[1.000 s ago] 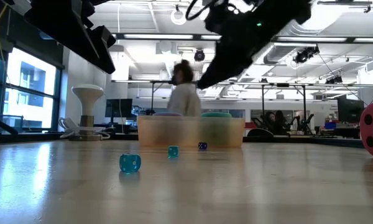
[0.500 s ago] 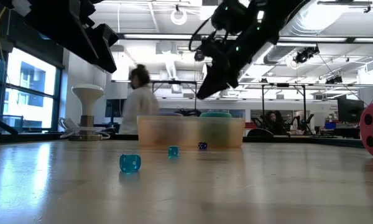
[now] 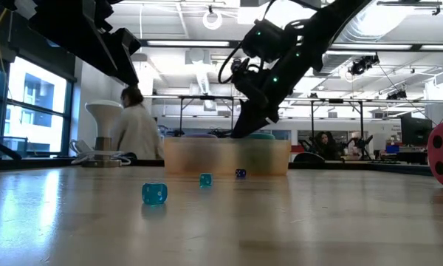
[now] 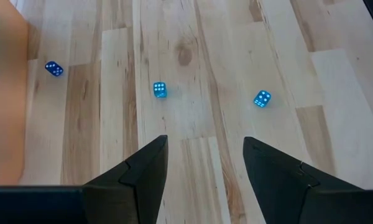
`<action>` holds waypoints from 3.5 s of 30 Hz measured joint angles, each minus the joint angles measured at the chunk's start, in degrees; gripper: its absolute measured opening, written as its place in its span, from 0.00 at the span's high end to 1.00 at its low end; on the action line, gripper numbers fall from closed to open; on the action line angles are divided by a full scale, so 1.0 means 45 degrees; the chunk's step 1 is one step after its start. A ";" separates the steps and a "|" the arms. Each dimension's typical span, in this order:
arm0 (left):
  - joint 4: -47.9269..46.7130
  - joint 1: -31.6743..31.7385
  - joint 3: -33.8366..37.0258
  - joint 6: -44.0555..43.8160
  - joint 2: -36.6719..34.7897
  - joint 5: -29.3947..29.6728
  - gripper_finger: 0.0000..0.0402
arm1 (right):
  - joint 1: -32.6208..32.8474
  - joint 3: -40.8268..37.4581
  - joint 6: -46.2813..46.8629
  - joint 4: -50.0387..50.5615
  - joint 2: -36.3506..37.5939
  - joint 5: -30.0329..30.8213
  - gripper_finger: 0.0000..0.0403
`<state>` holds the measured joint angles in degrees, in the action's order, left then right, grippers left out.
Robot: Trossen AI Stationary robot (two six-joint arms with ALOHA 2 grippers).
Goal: Pick & Place Dice
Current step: Put the small light blue dice into the orange container, then put the large red dice into the orange container
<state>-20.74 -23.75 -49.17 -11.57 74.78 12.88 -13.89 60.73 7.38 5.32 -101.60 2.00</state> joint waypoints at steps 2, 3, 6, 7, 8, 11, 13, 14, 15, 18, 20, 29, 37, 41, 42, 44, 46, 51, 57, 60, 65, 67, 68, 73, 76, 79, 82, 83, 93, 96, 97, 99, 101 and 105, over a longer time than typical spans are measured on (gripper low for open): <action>0.0000 0.0000 0.0000 0.0002 0.0000 0.0000 0.50 | 0.0000 0.0000 -0.0002 -0.0010 -0.0006 0.0231 0.81; -0.0004 0.0000 0.0000 0.0005 0.0000 0.0000 0.50 | 0.0002 0.0000 0.0005 -0.0035 -0.0006 0.0387 0.77; -0.0002 0.0000 0.0000 0.0005 0.0000 0.0000 0.50 | 0.0000 0.0000 0.0115 -0.0029 -0.0006 0.0692 0.65; -0.0007 0.0000 0.0000 0.0005 0.0000 0.0000 0.50 | 0.0005 0.0000 0.0239 -0.0029 -0.0006 0.0756 0.61; -0.0007 0.0000 0.0000 0.0005 0.0000 0.0000 0.50 | 0.0005 0.0000 0.0371 -0.0025 -0.0006 0.0772 0.56; -0.0007 0.0000 0.0000 0.0005 0.0000 0.0000 0.50 | 0.0010 0.0000 0.0542 -0.0021 -0.0006 0.0836 0.43; -0.0003 0.0000 0.0000 0.0005 0.0000 0.0000 0.50 | 0.0051 0.0000 0.0489 -0.0029 -0.0006 0.0868 0.35; -0.0007 0.0000 0.0000 0.0005 0.0000 0.0000 0.50 | 0.0105 0.0000 0.0307 -0.0068 -0.0006 0.0874 0.31; -0.0007 0.0000 0.0000 0.0005 0.0000 0.0000 0.50 | 0.0176 0.0000 0.0062 -0.0107 0.0021 0.0917 0.28; -0.0002 0.0000 0.0000 0.0005 0.0000 0.0000 0.50 | 0.0479 -0.0005 -0.0366 -0.0316 0.0290 0.1318 0.21; -0.0005 0.0000 0.0000 0.0005 0.0000 0.0000 0.50 | 0.0675 -0.0005 -0.0530 -0.0314 0.0552 0.1801 0.19; -0.0004 0.0000 0.0131 -0.0058 0.0005 0.0000 0.50 | 0.1885 0.0005 -0.0294 0.2328 0.2932 0.2904 0.18; 0.0053 0.0000 0.0276 -0.0074 0.0005 0.0000 0.50 | 0.3691 0.0015 0.2617 0.6893 0.5603 0.1951 0.19; 0.0089 0.0000 0.0291 -0.0102 0.0005 0.0000 0.50 | 0.4405 -0.0005 0.3964 0.7943 0.6408 0.1124 0.19; 0.0119 0.0000 0.0291 -0.0102 0.0005 0.0000 0.50 | 0.4584 -0.0005 0.4147 0.7836 0.6507 0.1114 0.19; 0.0127 0.0000 0.0291 -0.0102 0.0005 0.0000 0.50 | 0.4892 0.0000 0.4333 0.7732 0.6658 0.1179 0.19; 0.0160 0.0000 0.0291 -0.0102 0.0005 0.0000 0.50 | 0.5120 -0.0005 0.4355 0.7592 0.6664 0.1180 0.19; 0.0158 0.0000 0.0291 -0.0097 0.0005 0.0000 0.50 | 0.5531 -0.0005 0.3790 0.6718 0.6427 0.1099 0.19; 0.0153 0.0000 0.0291 -0.0097 0.0005 0.0000 0.50 | 0.5658 0.0005 0.3405 0.6216 0.5777 0.1147 0.18; 0.0153 0.0000 0.0291 -0.0092 0.0005 0.0000 0.50 | 0.5649 0.0005 0.3620 0.6226 0.5313 0.1231 0.14; 0.0149 0.0000 0.0291 -0.0094 0.0005 0.0000 0.50 | 0.5649 0.0000 0.3553 0.6262 0.5129 0.1326 0.07; 0.0149 0.0002 0.0291 -0.0092 0.0005 0.0000 0.50 | 0.5655 0.0000 0.3588 0.6643 0.5313 0.1737 0.06; 0.0149 0.0000 0.0291 -0.0092 0.0005 0.0000 0.50 | 0.5671 0.0000 0.3651 0.6932 0.5440 0.1988 0.05; 0.0144 0.0005 0.0291 -0.0092 0.0005 0.0000 0.50 | 0.6279 0.0009 0.5080 0.9132 0.6297 0.2383 0.04; 0.0144 0.0000 0.0291 -0.0092 0.0005 0.0000 0.50 | 0.7009 0.0016 0.6233 1.0597 0.6519 0.2713 0.04; 0.0144 0.0002 0.0291 -0.0087 0.0005 0.0000 0.50 | 0.7890 0.0016 0.7052 1.2080 0.6629 0.2865 0.04; 0.0144 0.0000 0.0291 -0.0089 0.0005 0.0000 0.50 | 0.8950 0.0008 0.7388 1.3567 0.6577 0.2775 0.04; 0.0144 0.0000 0.0291 -0.0092 0.0005 0.0000 0.50 | 0.9304 0.0005 0.7584 1.3968 0.6577 0.2838 0.04; 0.0144 0.0000 0.0291 -0.0092 0.0005 0.0000 0.50 | 1.1579 0.0005 1.0746 1.6949 0.6638 0.3366 0.04; 0.0144 0.0000 0.0291 -0.0092 0.0005 0.0000 0.50 | 1.1959 0.0005 1.1075 1.6889 0.6638 0.3242 0.04; 0.0144 0.0000 0.0291 -0.0092 0.0005 0.0000 0.50 | 1.2089 0.0005 1.1079 1.6781 0.6638 0.3206 0.04; 0.0144 0.0000 0.0291 -0.0092 0.0005 0.0000 0.50 | 1.2363 0.0005 1.1026 1.6533 0.6638 0.3196 0.04; 0.0144 0.0000 0.0291 -0.0092 0.0005 0.0000 0.50 | 1.2640 0.0005 1.1008 1.6403 0.6638 0.3214 0.04; 0.0144 0.0000 0.0291 -0.0092 0.0005 0.0000 0.50 | 1.3031 -0.0150 1.0989 1.6284 0.6638 0.3238 0.04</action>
<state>-20.10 -23.75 -47.86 -11.99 74.81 12.88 44.75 60.05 56.83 78.60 -71.72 16.57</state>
